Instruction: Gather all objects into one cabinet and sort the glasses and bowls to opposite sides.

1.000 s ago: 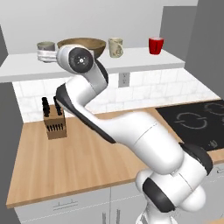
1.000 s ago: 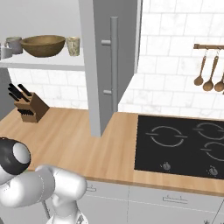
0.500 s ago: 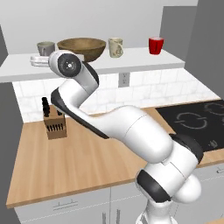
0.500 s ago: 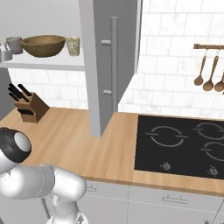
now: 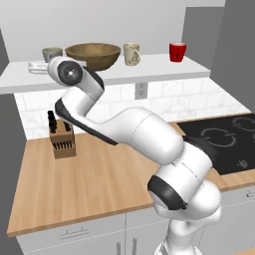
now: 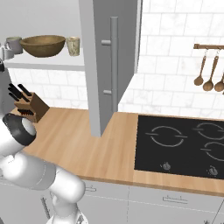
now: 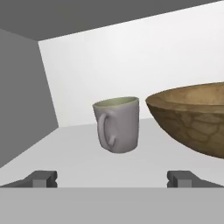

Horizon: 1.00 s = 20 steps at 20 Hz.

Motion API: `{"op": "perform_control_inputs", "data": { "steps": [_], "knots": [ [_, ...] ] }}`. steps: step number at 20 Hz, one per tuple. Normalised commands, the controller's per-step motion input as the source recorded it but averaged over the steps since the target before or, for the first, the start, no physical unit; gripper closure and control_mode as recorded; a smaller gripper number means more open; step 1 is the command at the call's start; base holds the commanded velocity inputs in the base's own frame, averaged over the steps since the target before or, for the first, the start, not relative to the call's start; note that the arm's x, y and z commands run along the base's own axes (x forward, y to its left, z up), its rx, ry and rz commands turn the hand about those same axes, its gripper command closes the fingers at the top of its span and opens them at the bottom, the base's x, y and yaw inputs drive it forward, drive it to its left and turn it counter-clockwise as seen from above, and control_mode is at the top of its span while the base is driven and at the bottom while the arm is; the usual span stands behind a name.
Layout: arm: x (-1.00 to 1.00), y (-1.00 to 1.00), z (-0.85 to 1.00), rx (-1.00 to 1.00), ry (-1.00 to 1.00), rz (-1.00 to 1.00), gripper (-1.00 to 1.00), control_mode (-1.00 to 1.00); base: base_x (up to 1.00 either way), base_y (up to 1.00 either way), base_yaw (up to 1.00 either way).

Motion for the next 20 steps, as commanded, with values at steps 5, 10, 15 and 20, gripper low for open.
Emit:
{"op": "perform_control_inputs", "data": {
  "steps": [5, 10, 15, 20],
  "knots": [
    [0.23, 0.26, 0.0, 0.0, 0.0, 0.0, -1.0, -1.0, 0.0, 0.0, 0.0],
    [0.19, 0.01, 0.0, 0.0, 0.0, -0.02, -1.0, -1.0, 0.0, 0.0, 0.0],
    [0.21, 0.0, 0.0, 0.0, 0.0, -0.1, -1.0, -1.0, 0.0, 0.0, 0.0],
    [0.28, 0.0, 0.0, 0.0, 0.0, -0.08, -1.0, -1.0, 0.0, 0.0, 0.0]
  ]
}}
